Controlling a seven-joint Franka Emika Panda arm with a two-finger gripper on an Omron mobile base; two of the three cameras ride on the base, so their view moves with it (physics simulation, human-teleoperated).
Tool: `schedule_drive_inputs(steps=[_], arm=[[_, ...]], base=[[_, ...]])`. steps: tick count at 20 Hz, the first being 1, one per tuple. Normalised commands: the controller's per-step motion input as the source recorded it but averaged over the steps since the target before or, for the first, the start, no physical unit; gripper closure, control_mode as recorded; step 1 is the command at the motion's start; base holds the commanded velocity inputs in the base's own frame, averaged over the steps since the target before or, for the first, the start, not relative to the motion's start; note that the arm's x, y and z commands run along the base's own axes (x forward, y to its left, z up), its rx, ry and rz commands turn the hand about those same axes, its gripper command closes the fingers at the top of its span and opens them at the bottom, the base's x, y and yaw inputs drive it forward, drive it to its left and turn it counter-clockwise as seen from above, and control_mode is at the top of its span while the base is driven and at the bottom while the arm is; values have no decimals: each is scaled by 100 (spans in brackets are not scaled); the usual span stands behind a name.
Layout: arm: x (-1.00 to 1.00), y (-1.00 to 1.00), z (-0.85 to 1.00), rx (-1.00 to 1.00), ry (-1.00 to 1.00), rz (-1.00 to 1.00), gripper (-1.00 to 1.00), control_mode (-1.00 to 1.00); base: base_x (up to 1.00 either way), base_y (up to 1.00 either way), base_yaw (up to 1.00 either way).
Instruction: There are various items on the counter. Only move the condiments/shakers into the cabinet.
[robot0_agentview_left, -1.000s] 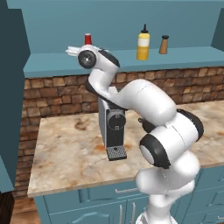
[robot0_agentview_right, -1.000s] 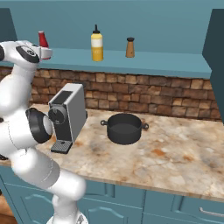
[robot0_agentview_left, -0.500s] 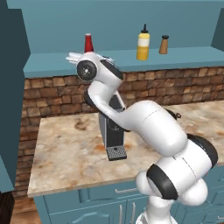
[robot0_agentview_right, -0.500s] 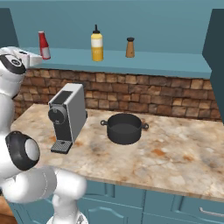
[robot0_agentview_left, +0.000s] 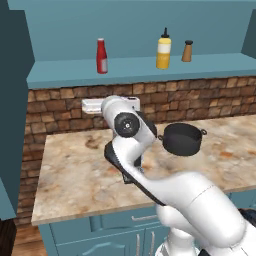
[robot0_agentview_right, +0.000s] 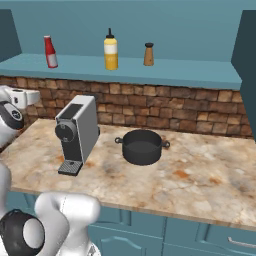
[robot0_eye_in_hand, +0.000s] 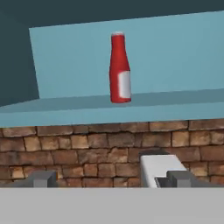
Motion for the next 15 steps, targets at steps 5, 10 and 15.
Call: schedule_drive_inputs(steps=[5, 10, 15], arm=[[-78, -7, -100, -27, 8, 20, -100, -100], [-60, 0, -100, -28, 11, 10, -100, -100], [-6, -4, -28, -7, 4, 0, -100, -100]], base=[[0, 0, 0], [0, 0, 0], [0, 0, 0]])
